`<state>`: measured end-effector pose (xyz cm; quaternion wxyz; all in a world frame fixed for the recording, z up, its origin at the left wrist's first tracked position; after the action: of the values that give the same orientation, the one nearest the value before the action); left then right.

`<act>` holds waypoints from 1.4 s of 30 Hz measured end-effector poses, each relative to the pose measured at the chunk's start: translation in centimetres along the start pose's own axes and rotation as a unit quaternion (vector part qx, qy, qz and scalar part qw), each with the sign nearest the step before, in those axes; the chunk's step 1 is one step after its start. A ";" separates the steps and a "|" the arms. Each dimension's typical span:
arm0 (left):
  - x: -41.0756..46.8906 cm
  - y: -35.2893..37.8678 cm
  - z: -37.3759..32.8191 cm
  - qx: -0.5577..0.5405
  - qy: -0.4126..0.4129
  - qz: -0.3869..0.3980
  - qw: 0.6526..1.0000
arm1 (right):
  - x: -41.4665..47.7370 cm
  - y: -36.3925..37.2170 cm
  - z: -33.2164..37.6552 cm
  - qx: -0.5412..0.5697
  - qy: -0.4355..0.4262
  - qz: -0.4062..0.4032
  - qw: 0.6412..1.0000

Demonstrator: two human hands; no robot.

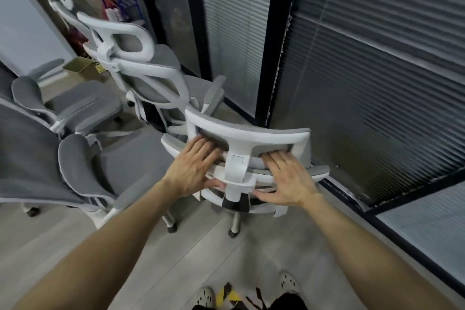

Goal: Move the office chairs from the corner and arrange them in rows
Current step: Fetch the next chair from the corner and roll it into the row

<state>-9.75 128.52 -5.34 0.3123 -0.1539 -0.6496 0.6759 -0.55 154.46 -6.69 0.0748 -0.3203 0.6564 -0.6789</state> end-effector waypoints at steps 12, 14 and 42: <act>0.7 -2.5 -18.1 -0.018 -0.178 -0.058 0.982 | -7.4 -3.4 -12.0 0.085 -0.065 0.047 0.993; -0.3 -2.7 -20.6 -0.002 -0.197 -0.043 0.979 | -9.5 -3.8 -12.5 0.092 -0.088 0.040 0.991; -29.1 -13.0 -62.9 0.076 -0.510 0.036 0.856 | -41.7 -14.5 -0.8 0.187 -0.411 -0.057 0.890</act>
<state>53.74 159.08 -5.25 -0.0762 0.2136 -0.6582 0.7179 36.33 178.76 -7.10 0.3574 -0.5879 0.4086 -0.5998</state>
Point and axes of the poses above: each hand's wrist, its own x-axis towards the middle knuckle, its own y-axis out of the palm, z = x × y, the point moved 5 cm from there along x, towards the middle knuckle, and after that the axes turned 14 degrees about -y, right-handed, at the moved point
